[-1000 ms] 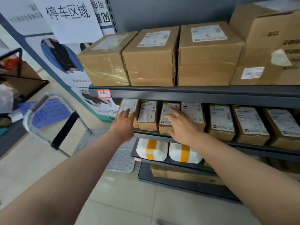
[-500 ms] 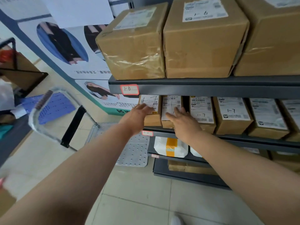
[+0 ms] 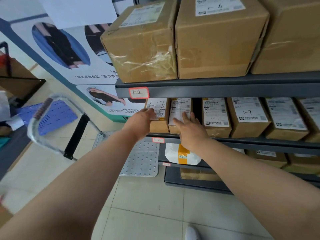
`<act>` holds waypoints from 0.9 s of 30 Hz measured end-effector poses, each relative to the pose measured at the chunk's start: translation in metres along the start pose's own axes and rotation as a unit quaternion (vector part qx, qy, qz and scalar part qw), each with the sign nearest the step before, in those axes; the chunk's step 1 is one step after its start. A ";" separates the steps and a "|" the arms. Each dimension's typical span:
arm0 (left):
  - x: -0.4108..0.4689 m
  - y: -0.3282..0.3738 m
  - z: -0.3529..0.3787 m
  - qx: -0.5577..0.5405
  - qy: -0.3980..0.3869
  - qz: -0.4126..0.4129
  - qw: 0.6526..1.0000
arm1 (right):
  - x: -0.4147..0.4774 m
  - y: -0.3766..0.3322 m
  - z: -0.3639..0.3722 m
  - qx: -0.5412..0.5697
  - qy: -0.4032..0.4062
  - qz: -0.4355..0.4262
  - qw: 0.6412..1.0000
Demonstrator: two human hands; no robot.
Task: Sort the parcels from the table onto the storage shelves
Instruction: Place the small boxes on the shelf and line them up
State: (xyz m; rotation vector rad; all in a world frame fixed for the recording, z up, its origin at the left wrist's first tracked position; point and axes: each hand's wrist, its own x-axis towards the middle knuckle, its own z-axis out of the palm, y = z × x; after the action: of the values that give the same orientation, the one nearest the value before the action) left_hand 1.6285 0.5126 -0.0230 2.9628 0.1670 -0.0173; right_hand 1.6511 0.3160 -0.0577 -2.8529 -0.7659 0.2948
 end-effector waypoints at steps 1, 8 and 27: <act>-0.001 0.002 -0.001 0.003 -0.006 -0.003 1.000 | 0.000 0.001 -0.001 0.005 -0.008 -0.003 1.000; -0.002 0.050 -0.007 0.009 0.000 0.057 0.998 | -0.032 0.025 -0.012 -0.002 0.069 -0.046 0.997; -0.004 0.183 0.038 0.088 -0.153 0.211 0.961 | -0.093 0.164 -0.045 0.111 0.051 0.119 0.985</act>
State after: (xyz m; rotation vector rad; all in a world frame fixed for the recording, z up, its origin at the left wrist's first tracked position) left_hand 1.6447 0.3266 -0.0290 3.0518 -0.5307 -0.4518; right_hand 1.6601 0.1238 -0.0362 -2.7205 -0.3476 0.2463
